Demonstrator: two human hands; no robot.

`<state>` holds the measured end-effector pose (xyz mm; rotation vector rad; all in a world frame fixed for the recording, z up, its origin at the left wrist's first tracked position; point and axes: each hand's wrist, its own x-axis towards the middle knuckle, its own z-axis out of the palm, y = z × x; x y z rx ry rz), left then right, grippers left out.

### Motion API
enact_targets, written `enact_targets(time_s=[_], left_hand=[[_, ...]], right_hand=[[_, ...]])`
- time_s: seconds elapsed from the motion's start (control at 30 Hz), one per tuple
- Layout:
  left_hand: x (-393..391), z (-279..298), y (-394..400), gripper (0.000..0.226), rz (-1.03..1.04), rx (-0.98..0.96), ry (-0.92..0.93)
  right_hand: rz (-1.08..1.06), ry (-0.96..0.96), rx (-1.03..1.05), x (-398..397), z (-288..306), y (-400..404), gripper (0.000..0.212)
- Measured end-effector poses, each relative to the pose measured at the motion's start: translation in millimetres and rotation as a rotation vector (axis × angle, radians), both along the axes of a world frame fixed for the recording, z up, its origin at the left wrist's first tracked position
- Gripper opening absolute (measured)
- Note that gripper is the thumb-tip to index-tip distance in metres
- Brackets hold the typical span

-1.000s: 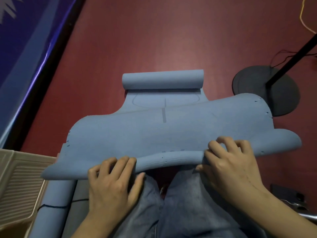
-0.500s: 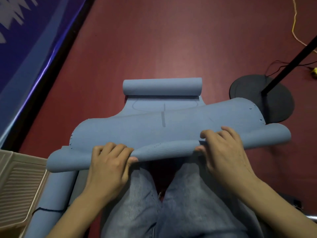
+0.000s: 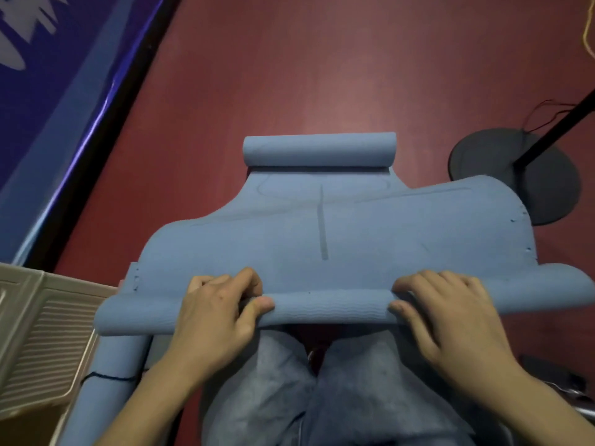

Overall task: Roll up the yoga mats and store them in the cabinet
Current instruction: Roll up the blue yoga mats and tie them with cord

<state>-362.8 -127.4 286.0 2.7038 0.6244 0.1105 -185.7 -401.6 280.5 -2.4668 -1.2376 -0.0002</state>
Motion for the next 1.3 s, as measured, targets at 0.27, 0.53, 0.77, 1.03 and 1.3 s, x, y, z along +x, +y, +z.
enact_targets(time_s=[0.27, 0.53, 0.77, 1.03, 1.3], left_hand=[[9, 2, -10, 0.028, 0.068, 0.076, 0.006], [-6, -2, -22, 0.028, 0.047, 0.26, -0.163], [-12, -1, -26, 0.049, -0.033, 0.395, -0.103], [-1, -1, -15, 0.047, -0.067, 0.318, -0.078], [9, 3, 0, 0.047, -0.132, 0.355, -0.013]], right_hand=[[0.01, -0.149, -0.098, -2, 7, -2, 0.037], [0.017, -0.26, -0.119, 0, -1, 4, 0.033], [-0.007, -0.129, -0.097, 10, -2, 18, 0.031], [-0.025, -0.102, -0.115, 16, 7, 26, 0.018], [-0.038, -0.144, -0.099, 15, 15, 22, 0.021]])
